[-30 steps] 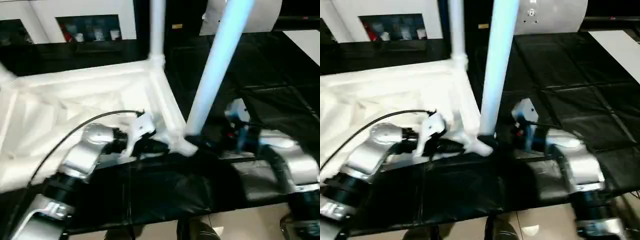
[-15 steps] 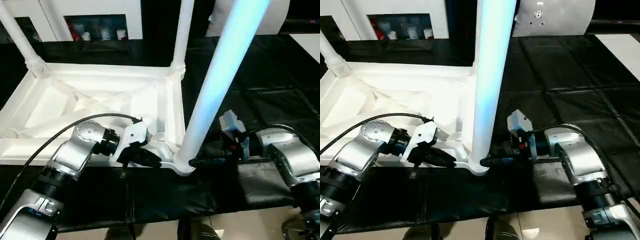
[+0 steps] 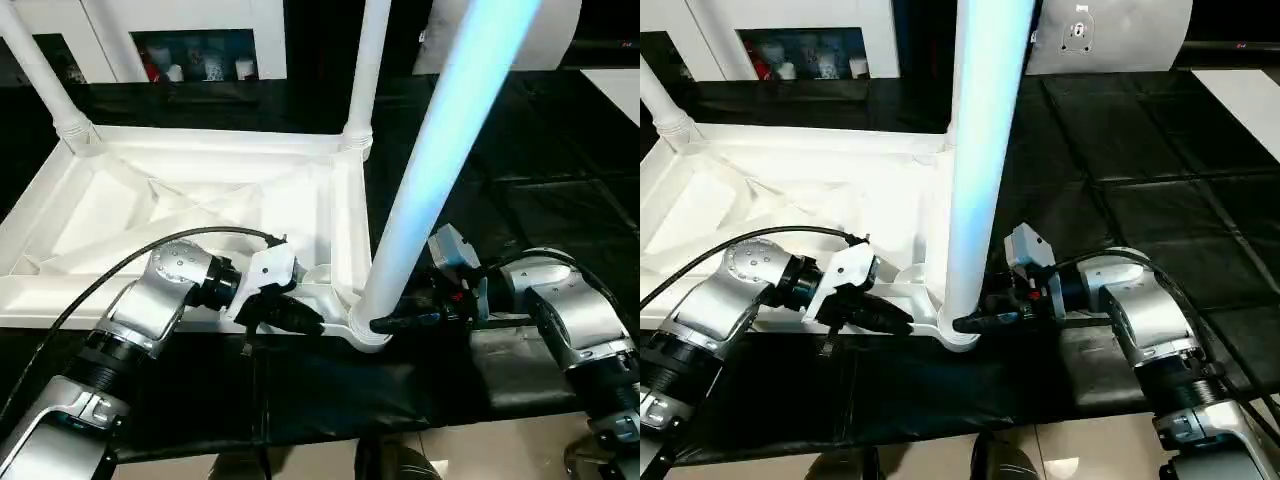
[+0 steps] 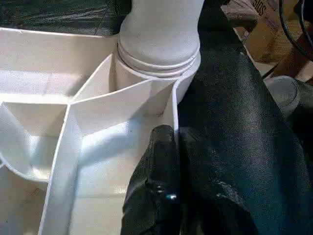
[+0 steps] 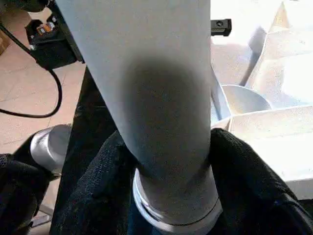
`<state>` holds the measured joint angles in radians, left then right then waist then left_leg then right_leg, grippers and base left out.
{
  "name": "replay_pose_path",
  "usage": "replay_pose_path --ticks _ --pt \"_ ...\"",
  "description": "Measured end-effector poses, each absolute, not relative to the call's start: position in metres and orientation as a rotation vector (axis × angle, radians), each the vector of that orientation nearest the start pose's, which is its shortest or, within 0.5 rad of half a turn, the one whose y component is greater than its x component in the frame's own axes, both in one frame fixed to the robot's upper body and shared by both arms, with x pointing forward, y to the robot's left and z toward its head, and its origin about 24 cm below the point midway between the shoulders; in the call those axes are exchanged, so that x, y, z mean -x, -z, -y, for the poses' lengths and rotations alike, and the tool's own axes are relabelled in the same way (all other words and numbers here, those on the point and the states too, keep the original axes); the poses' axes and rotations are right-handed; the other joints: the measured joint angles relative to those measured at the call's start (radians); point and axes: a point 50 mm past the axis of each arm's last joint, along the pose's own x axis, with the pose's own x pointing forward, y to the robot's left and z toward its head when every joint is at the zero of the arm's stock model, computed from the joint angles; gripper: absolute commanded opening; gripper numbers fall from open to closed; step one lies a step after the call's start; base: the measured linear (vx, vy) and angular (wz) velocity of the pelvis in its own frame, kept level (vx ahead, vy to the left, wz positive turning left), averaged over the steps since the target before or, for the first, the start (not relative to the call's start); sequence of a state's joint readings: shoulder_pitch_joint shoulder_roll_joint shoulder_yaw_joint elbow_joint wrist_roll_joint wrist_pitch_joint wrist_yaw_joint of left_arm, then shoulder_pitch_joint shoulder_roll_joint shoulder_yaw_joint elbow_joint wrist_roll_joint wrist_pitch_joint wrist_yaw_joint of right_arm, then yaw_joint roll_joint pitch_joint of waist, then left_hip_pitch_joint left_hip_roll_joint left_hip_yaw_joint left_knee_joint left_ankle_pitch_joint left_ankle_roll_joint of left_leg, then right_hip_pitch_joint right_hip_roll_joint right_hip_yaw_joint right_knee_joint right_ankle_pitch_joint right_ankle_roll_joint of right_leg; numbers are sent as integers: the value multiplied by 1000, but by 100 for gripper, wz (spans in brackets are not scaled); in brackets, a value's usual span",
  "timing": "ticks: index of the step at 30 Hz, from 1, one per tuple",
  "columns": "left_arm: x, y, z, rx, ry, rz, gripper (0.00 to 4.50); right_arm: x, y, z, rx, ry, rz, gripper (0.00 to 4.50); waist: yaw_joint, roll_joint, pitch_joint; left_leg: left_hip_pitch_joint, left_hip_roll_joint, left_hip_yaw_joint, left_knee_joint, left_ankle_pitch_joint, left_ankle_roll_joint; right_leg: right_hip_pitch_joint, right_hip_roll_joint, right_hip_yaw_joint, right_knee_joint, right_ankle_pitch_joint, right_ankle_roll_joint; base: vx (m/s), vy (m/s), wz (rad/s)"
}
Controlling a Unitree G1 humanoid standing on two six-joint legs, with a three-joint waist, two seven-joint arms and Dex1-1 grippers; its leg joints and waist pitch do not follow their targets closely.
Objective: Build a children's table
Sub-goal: Rotate leg to tighten
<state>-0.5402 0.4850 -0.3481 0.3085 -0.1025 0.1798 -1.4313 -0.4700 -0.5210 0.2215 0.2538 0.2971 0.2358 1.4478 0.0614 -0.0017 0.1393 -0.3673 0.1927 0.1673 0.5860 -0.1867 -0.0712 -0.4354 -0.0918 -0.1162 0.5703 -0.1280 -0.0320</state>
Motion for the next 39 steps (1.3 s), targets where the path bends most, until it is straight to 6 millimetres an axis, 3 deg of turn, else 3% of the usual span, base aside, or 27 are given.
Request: replay_pose_path --ticks 7,11,14,16,17,19,20,21,22,23,24,25,26,27,29,33,39 --pt "-292 -78 -128 -333 1562 -420 0 -278 -87 155 84 -1493 -317 199 4 0 0 0 0 1 0 0 0 1 0 4 1 -1 1 0 0 0" --pt "-300 -77 -126 -300 1398 -419 0 -285 -83 148 15 -1257 -295 199 -14 -1 1 2 -2 2 0 -3 -6 2 0 7 2 -3 4 0 0 0" --pt "-305 -76 -121 -281 1311 -409 0 -291 -82 143 1 -1120 -276 199 -37 -2 1 2 -3 2 -1 -3 -6 4 0 6 -7 -3 5 0 0 0" --pt "-313 -75 -114 -264 1212 -405 0 -298 -80 135 -33 -958 -259 199 -56 -2 1 4 -2 -3 -1 -3 -6 12 0 -4 -20 -4 6 0 0 0" --pt "-319 -76 -108 -259 1148 -405 0 -304 -80 127 -45 -845 -245 199 -69 3 4 9 -1 -11 -1 -3 -6 21 0 -17 -35 -4 6 0 0 0" --pt "-323 -75 -100 -235 1079 -402 0 -311 -81 120 -50 -728 -243 199 -89 15 10 9 2 -25 -4 -4 -6 38 -2 -45 -66 -5 7 -18 36 -8" --pt "-326 -76 -94 -229 1041 -403 0 -314 -81 115 -62 -651 -239 198 -95 22 15 5 10 -30 -6 -4 -6 50 -1 -58 -70 -16 12 -72 56 -8" --pt "-327 -76 -89 -217 1020 -407 0 -316 -81 113 -70 -601 -239 198 -94 17 18 9 9 -26 -6 -4 -6 46 -1 -34 -18 -56 4 -72 56 -8" --pt "-328 -75 -85 -208 994 -411 0 -318 -79 110 -80 -546 -241 198 -92 3 19 15 1 -15 -5 -4 -6 51 -7 5 30 -76 -1 0 0 0" --pt "-331 -77 -84 -209 950 -401 0 -323 -82 101 -89 -495 -235 198 -85 -18 19 32 -18 -16 -5 -4 -7 44 -11 25 38 -74 20 0 0 0" --pt "-332 -77 -82 -201 923 -398 0 -326 -83 97 -86 -453 -230 198 -81 -17 20 35 -22 -22 -6 -5 -9 34 -13 22 36 -75 24 0 0 0" --pt "-333 -77 -80 -194 902 -392 0 -328 -84 94 -84 -425 -225 198 -79 -11 21 30 -25 -26 0 -10 -7 36 -16 9 28 -76 24 41 0 -24" --pt "-335 -79 -78 -188 885 -383 0 -331 -86 90 -84 -393 -212 198 -71 0 19 15 -23 -39 -12 -10 -7 38 -18 -8 16 -76 25 70 27 -30" --pt "-336 -81 -75 -187 875 -379 0 -333 -87 88 -95 -364 -202 198 -69 1 19 8 -21 -51 -14 -8 -10 36 -14 -14 5 -76 25 70 27 -30" --pt "-337 -83 -71 -191 860 -368 0 -335 -88 87 -95 -328 -180 266 -72 2 16 0 -18 -51 -20 4 -12 34 -3 -5 -8 -69 16 0 0 0" --pt "-337 -85 -70 -195 861 -361 0 -335 -89 85 -100 -329 -158 303 -73 0 16 2 -23 -35 -21 13 -3 31 -2 19 -9 -33 5 0 0 0" --pt "-335 -89 -72 -234 899 -344 0 -330 -88 93 -68 -409 -109 358 -63 -1 15 1 -18 -23 -28 13 -4 25 -1 21 -9 -20 12 0 0 0"
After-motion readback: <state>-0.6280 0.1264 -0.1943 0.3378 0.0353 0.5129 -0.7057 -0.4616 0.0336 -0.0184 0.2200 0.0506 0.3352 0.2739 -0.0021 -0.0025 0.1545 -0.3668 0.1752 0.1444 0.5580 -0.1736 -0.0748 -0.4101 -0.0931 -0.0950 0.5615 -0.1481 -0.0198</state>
